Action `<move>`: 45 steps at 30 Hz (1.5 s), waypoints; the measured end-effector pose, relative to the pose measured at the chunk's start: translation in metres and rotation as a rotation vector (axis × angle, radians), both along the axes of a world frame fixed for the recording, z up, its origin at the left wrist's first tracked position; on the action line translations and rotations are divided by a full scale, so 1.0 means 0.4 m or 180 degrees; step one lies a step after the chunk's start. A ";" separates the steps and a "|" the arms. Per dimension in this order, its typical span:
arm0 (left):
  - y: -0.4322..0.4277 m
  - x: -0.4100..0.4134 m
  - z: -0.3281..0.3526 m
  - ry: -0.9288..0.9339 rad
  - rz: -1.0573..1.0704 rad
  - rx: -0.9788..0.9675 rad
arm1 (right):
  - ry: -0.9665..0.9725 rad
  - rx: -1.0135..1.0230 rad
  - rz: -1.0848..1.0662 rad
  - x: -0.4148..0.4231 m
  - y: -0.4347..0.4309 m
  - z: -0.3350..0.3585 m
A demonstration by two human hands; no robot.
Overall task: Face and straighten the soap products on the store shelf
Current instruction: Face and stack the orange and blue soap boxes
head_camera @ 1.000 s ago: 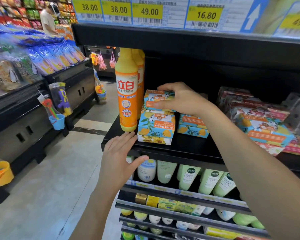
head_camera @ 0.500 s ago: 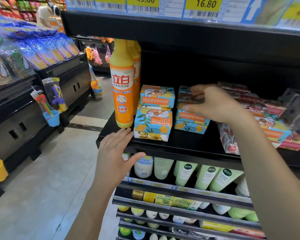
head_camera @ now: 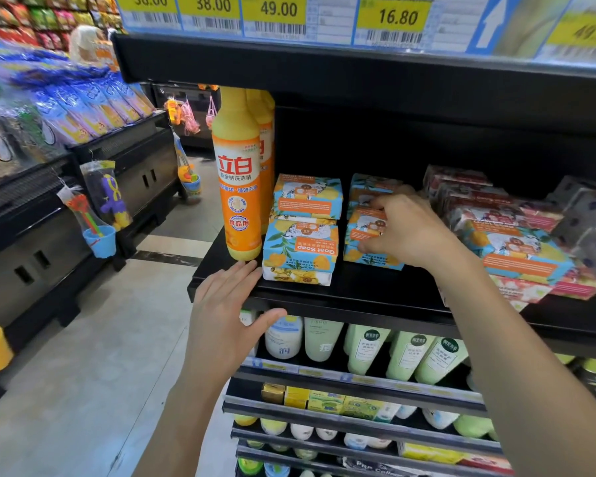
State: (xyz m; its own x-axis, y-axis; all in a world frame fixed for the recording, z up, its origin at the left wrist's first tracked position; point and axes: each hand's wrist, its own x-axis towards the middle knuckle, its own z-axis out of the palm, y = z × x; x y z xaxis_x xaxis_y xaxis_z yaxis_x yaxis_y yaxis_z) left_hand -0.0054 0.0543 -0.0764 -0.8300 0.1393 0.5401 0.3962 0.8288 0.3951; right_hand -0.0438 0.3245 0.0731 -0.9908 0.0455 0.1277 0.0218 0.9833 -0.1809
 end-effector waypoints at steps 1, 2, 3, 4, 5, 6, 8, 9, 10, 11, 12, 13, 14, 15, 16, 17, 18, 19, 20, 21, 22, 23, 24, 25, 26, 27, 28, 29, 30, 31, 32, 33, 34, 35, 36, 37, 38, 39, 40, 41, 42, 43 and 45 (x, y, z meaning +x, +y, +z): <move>0.000 0.000 0.000 -0.0007 -0.0003 0.0016 | 0.0023 -0.0038 -0.0001 0.005 0.000 0.002; 0.000 0.000 0.001 -0.0011 -0.0005 0.0035 | 0.0045 -0.0079 0.0003 0.010 -0.002 0.003; 0.000 0.000 0.001 -0.0003 -0.0002 0.0047 | 0.0080 -0.0122 0.0015 0.016 -0.004 0.003; 0.000 0.000 0.002 0.0009 0.0002 0.0052 | 0.0116 -0.0181 0.0021 0.022 -0.006 0.002; 0.000 0.001 0.002 0.0021 0.0002 0.0058 | 0.0159 -0.0256 0.0018 0.030 -0.009 0.000; 0.000 0.000 0.002 0.0030 -0.0007 0.0068 | 0.0219 -0.0331 0.0006 0.040 -0.012 -0.002; 0.001 0.001 0.004 0.0017 -0.0044 0.0094 | 0.0414 -0.0394 -0.0006 0.063 -0.017 -0.010; 0.002 0.003 0.003 0.0013 -0.0063 0.0102 | 0.0526 -0.0381 -0.0015 0.078 -0.019 -0.016; 0.004 0.005 0.003 0.0015 -0.0074 0.0115 | 0.0627 -0.0359 -0.0031 0.094 -0.020 -0.021; 0.006 0.009 0.002 0.0031 -0.0075 0.0134 | 0.0724 -0.0354 -0.0045 0.112 -0.021 -0.026; 0.008 0.015 0.002 0.0045 -0.0068 0.0161 | 0.0802 -0.0383 -0.0057 0.133 -0.022 -0.030; 0.010 0.020 0.003 0.0057 -0.0052 0.0196 | 0.0868 -0.0431 -0.0059 0.155 -0.022 -0.034; 0.011 0.027 0.006 0.0055 -0.0030 0.0236 | 0.0922 -0.0486 -0.0052 0.177 -0.023 -0.038; 0.013 0.035 0.011 0.0046 -0.0009 0.0280 | 0.0957 -0.0549 -0.0034 0.198 -0.024 -0.041; 0.015 0.048 0.021 0.0043 0.0023 0.0344 | 0.0979 -0.0626 0.0006 0.217 -0.025 -0.044; 0.019 0.063 0.034 0.0039 0.0051 0.0466 | 0.0987 -0.0709 0.0072 0.234 -0.026 -0.048; 0.026 0.084 0.054 0.0005 0.0062 0.0686 | 0.0993 -0.0780 0.0169 0.248 -0.028 -0.052; 0.037 0.107 0.078 -0.0060 0.0031 0.1002 | 0.1005 -0.0835 0.0292 0.260 -0.032 -0.055; 0.050 0.128 0.103 -0.0166 -0.0061 0.1384 | 0.1022 -0.0878 0.0426 0.269 -0.035 -0.059; 0.065 0.147 0.126 -0.0366 -0.0212 0.1796 | 0.1039 -0.0908 0.0560 0.275 -0.038 -0.063; 0.081 0.160 0.147 -0.0662 -0.0407 0.2192 | 0.1061 -0.0918 0.0686 0.280 -0.042 -0.068; 0.097 0.168 0.164 -0.1001 -0.0647 0.2543 | 0.1104 -0.0909 0.0804 0.284 -0.047 -0.074; 0.112 0.173 0.176 -0.1324 -0.0910 0.2813 | 0.1164 -0.0897 0.0911 0.286 -0.052 -0.079; 0.127 0.174 0.181 -0.1595 -0.1149 0.3030 | 0.1227 -0.0899 0.1003 0.289 -0.057 -0.085; 0.140 0.174 0.182 -0.1807 -0.1347 0.3201 | 0.1276 -0.0918 0.1082 0.291 -0.063 -0.090; 0.151 0.175 0.183 -0.1949 -0.1494 0.3336 | 0.1294 -0.0948 0.1152 0.294 -0.068 -0.096; 0.160 0.176 0.183 -0.2021 -0.1577 0.3435 | 0.1288 -0.0987 0.1207 0.296 -0.072 -0.100; 0.166 0.176 0.184 -0.2048 -0.1594 0.3500 | 0.1274 -0.1034 0.1246 0.298 -0.076 -0.105; 0.168 0.175 0.182 -0.2044 -0.1580 0.3559 | 0.1268 -0.1073 0.1281 0.298 -0.078 -0.110; 0.169 0.174 0.182 -0.2041 -0.1554 0.3620 | 0.1272 -0.1094 0.1319 0.299 -0.079 -0.114; 0.168 0.174 0.181 -0.2049 -0.1542 0.3665 | 0.1276 -0.1117 0.1357 0.299 -0.079 -0.118; 0.167 0.173 0.180 -0.2071 -0.1537 0.3709 | 0.1263 -0.1166 0.1388 0.300 -0.077 -0.122; 0.166 0.173 0.181 -0.2099 -0.1542 0.3763 | 0.1223 -0.1271 0.1399 0.304 -0.075 -0.124; 0.164 0.173 0.183 -0.2127 -0.1553 0.3830 | 0.1151 -0.1452 0.1367 0.309 -0.072 -0.122; 0.163 0.172 0.183 -0.2151 -0.1563 0.3887 | 0.1050 -0.1698 0.1289 0.314 -0.068 -0.119; 0.162 0.172 0.184 -0.2174 -0.1573 0.3923 | 0.0933 -0.1987 0.1179 0.320 -0.065 -0.114; 0.161 0.171 0.185 -0.2186 -0.1592 0.3939 | 0.0810 -0.2310 0.1040 0.325 -0.062 -0.111; 0.161 0.171 0.185 -0.2199 -0.1612 0.3942 | 0.0689 -0.2664 0.0897 0.328 -0.059 -0.110; 0.160 0.171 0.183 -0.2205 -0.1619 0.3940 | 0.0567 -0.3030 0.0768 0.329 -0.055 -0.111; 0.159 0.171 0.183 -0.2207 -0.1617 0.3945 | 0.0448 -0.3379 0.0677 0.330 -0.052 -0.113; 0.158 0.171 0.182 -0.2203 -0.1622 0.3948 | 0.0347 -0.3670 0.0622 0.330 -0.048 -0.116; 0.158 0.172 0.181 -0.2204 -0.1639 0.3940 | 0.0271 -0.3885 0.0590 0.331 -0.044 -0.119; 0.158 0.173 0.180 -0.2222 -0.1683 0.3889 | 0.0193 -0.4182 0.0558 0.334 -0.041 -0.124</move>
State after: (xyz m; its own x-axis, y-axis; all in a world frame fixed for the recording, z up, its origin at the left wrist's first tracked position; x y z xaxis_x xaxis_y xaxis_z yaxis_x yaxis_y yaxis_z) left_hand 0.0638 0.1173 -0.0044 -0.9617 0.2652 0.0697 -0.0184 -0.3161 0.9486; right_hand 0.0899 0.3083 0.0234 -0.9905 0.0413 0.1312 -0.1283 0.0665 -0.9895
